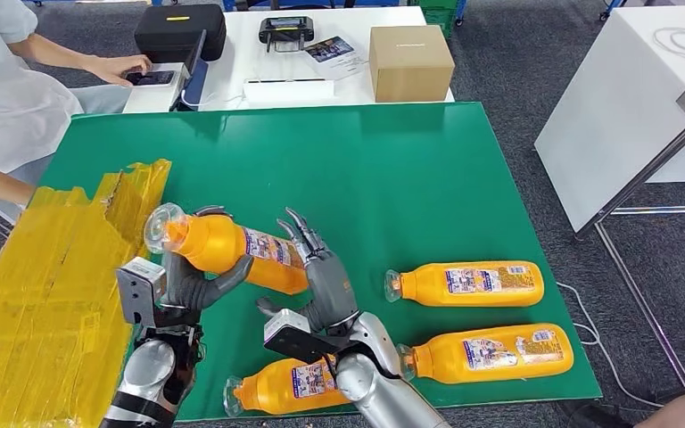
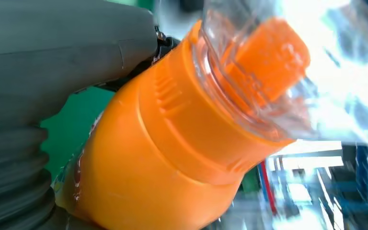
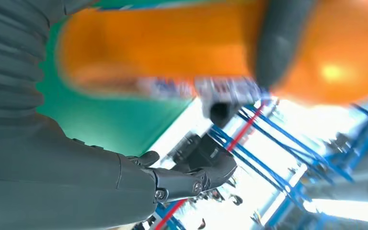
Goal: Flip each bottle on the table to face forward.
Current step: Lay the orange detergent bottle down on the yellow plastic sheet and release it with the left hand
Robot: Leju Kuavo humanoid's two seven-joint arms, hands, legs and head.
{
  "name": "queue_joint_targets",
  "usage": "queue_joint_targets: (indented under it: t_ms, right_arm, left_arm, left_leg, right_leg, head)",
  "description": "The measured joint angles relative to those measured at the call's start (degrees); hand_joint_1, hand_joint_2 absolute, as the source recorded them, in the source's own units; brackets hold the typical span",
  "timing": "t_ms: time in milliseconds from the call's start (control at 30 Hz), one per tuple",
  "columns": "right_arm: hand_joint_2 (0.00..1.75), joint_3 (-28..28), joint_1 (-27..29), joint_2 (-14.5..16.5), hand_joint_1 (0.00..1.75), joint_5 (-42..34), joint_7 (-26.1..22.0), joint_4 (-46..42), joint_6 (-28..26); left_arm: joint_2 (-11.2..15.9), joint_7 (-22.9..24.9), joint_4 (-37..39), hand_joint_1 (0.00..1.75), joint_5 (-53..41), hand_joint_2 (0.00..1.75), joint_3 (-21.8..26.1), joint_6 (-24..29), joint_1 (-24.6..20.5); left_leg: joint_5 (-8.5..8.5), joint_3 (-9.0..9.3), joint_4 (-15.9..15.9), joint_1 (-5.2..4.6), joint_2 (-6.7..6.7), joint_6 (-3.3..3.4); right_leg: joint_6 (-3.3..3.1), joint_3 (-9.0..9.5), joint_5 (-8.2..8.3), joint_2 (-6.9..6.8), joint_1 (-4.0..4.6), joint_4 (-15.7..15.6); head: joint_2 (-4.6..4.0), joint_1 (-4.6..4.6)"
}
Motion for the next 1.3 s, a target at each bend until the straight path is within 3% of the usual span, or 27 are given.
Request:
queue_joint_targets:
  t_ms: [67, 200, 333, 400, 667, 1033, 1300]
  right_arm:
    - [1.75, -0.10, 1.68, -0.39, 0.00, -1.37, -1.06, -4.33, -0.65]
    - [1.75, -0.17, 3.22, -0.89, 0.00, -1.78, -1.47, -8.78, -0.92]
    - [1.75, -0.46, 5.05, -1.40, 0.00, -1.83, -2.12, -13.59, -2.02]
    - [1.75, -0.67, 5.81, -1.71, 0.00, -1.81, -2.17, -15.83, -2.24]
    - [1.75, -1.01, 6.97, -2.41, 0.00, -1.73, -2.20, -19.92, -2.39]
    - [1.75, -2.34, 8.45, -3.36, 0.00, -2.21, -1.86, -24.50, -2.59]
    - [1.75, -2.66, 8.88, -3.87, 0.00, -2.21, -1.37, -26.65, -2.44]
  left_arm:
    - [0.31, -1.44, -2.11, 1.75, -7.13, 1.75, 0.86, 7.23, 0.11]
    - [0.76, -1.29, -3.82, 1.75, -13.99, 1.75, 1.60, 13.21, 0.13]
    - [1.76, 3.15, -4.11, 1.75, -32.21, 1.75, 1.96, 23.31, -0.02]
    - [2.45, 4.85, -4.09, 1.75, -37.86, 1.75, 2.20, 25.88, -0.15]
    - [3.73, 6.77, -3.89, 1.75, -42.01, 1.75, 2.33, 27.32, -0.58]
    - [7.95, 25.77, 4.29, 1.75, -82.39, 1.75, 3.76, 30.71, -1.71]
    - [13.86, 37.99, 10.30, 1.75, -87.88, 1.75, 0.54, 27.49, -2.67]
  left_leg:
    - [0.00, 0.00, 0.00, 0.00, 0.00, 0.00]
    - [0.00, 0.00, 0.00, 0.00, -0.01, 0.00]
    - [0.00, 0.00, 0.00, 0.00, 0.01, 0.00]
    - [0.00, 0.00, 0.00, 0.00, 0.01, 0.00]
    - [0.00, 0.00, 0.00, 0.00, 0.01, 0.00]
    - [0.00, 0.00, -0.01, 0.01, 0.04, 0.00]
    - [0.00, 0.00, -0.01, 0.01, 0.07, 0.00]
  right_leg:
    - [0.00, -0.01, 0.00, 0.00, 0.00, 0.00]
    - [0.00, -0.01, -0.01, 0.00, 0.00, 0.00]
    - [0.00, -0.01, 0.00, 0.00, 0.00, 0.00]
    - [0.00, -0.01, 0.00, 0.00, 0.00, 0.00]
    - [0.00, -0.01, 0.00, 0.00, 0.00, 0.00]
    - [-0.01, -0.02, 0.00, 0.01, 0.01, 0.00]
    - [-0.01, -0.07, 0.00, 0.02, 0.01, 0.00]
  head:
    - [0.00, 0.00]
    - [0.00, 0.01]
    - [0.00, 0.00]
    - [0.00, 0.01]
    - [0.00, 0.01]
    - [0.00, 0.01]
    - [0.00, 0.01]
